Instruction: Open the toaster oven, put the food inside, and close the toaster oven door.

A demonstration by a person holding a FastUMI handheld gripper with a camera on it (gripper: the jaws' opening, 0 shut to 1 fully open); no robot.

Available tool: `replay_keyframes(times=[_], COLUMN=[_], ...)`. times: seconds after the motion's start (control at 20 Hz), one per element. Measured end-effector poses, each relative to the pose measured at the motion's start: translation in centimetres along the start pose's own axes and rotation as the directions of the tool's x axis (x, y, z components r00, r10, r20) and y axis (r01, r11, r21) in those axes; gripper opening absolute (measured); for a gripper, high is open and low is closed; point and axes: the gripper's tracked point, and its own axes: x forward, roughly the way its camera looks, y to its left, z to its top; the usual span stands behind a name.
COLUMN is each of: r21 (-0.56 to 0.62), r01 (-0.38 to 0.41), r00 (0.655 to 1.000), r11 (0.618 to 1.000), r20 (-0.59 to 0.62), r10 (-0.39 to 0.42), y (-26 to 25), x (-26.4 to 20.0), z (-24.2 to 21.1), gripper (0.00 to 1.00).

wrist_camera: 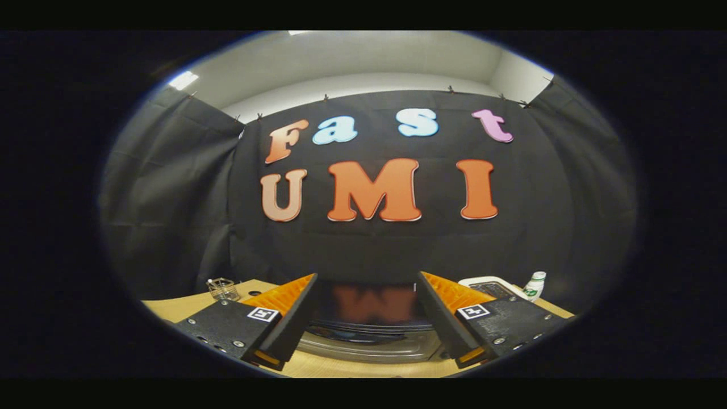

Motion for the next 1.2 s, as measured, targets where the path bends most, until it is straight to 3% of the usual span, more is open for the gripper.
replay_keyframes(times=[0.4, 0.6, 0.65, 0.85, 1.2], r21=[-0.005, 0.002, 0.003, 0.026, -0.037], r01=[0.064, 0.071, 0.072, 0.035, -0.064], r00=[0.985, 0.990, 0.991, 0.994, 0.973], r11=[0.998, 0.997, 0.997, 0.999, 0.997], r20=[-0.158, -0.120, -0.118, -0.100, -0.223], r10=[-0.064, -0.071, -0.071, -0.033, 0.054], y=[-0.4, -0.6, -0.5, 0.4, 2.2], x=[1.5, 0.8, 0.6, -1.4, -8.6], z=[-8.4, -8.3, -8.4, -8.7, -11.7], gripper=[0.99, 0.96, 0.91, 0.76, 0.70])
